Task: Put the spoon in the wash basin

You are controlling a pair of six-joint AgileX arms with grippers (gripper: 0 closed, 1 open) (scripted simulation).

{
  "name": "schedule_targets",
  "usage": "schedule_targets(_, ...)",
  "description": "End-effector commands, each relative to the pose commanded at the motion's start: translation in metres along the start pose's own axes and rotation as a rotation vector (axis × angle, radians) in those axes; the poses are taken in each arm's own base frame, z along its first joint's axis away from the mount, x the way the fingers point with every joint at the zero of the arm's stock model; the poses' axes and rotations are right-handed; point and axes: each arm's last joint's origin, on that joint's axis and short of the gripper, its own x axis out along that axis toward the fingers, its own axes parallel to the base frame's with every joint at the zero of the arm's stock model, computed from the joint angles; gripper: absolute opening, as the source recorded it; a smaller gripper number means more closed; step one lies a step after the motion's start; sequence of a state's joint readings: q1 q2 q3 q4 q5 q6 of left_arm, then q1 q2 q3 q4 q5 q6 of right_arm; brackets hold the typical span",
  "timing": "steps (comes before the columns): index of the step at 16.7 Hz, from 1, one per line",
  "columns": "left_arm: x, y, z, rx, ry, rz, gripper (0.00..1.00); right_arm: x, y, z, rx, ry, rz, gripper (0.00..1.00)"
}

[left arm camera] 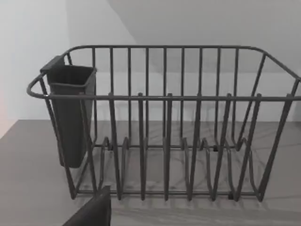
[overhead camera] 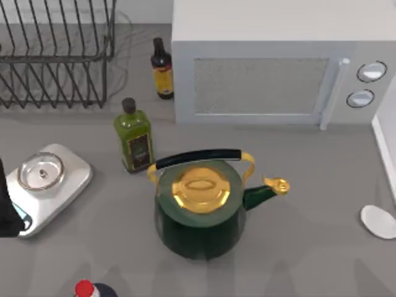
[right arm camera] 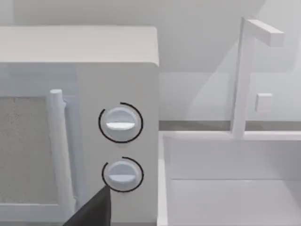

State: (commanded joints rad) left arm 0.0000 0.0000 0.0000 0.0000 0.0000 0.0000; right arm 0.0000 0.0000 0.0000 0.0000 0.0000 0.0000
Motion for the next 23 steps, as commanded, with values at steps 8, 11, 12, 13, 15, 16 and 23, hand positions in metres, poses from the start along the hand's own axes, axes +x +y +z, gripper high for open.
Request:
schedule_targets(8,0.000,0.000,0.000,0.000,0.000,0.000,1.00,0.007,-0.001,0.021,-0.164,0.253,0.008,1.00)
schedule_targets(11,0.000,0.000,0.000,0.000,0.000,0.000,1.00,0.021,-0.001,0.031,-0.301,0.534,0.067,1.00)
schedule_targets(12,0.000,0.000,0.000,0.000,0.000,0.000,1.00,0.028,-0.002,0.033,-0.346,0.639,0.100,1.00)
schedule_targets(13,0.000,0.000,0.000,0.000,0.000,0.000,1.00,0.036,-0.002,0.035,-0.390,0.747,0.138,1.00)
schedule_targets(15,0.000,0.000,0.000,0.000,0.000,0.000,1.00,0.052,-0.003,0.036,-0.467,0.951,0.229,1.00)
schedule_targets(16,0.000,0.000,0.000,0.000,0.000,0.000,1.00,0.061,-0.003,0.036,-0.500,1.044,0.280,1.00)
schedule_targets(23,0.000,0.000,0.000,0.000,0.000,0.000,1.00,0.108,-0.006,0.034,-0.632,1.439,0.593,1.00)
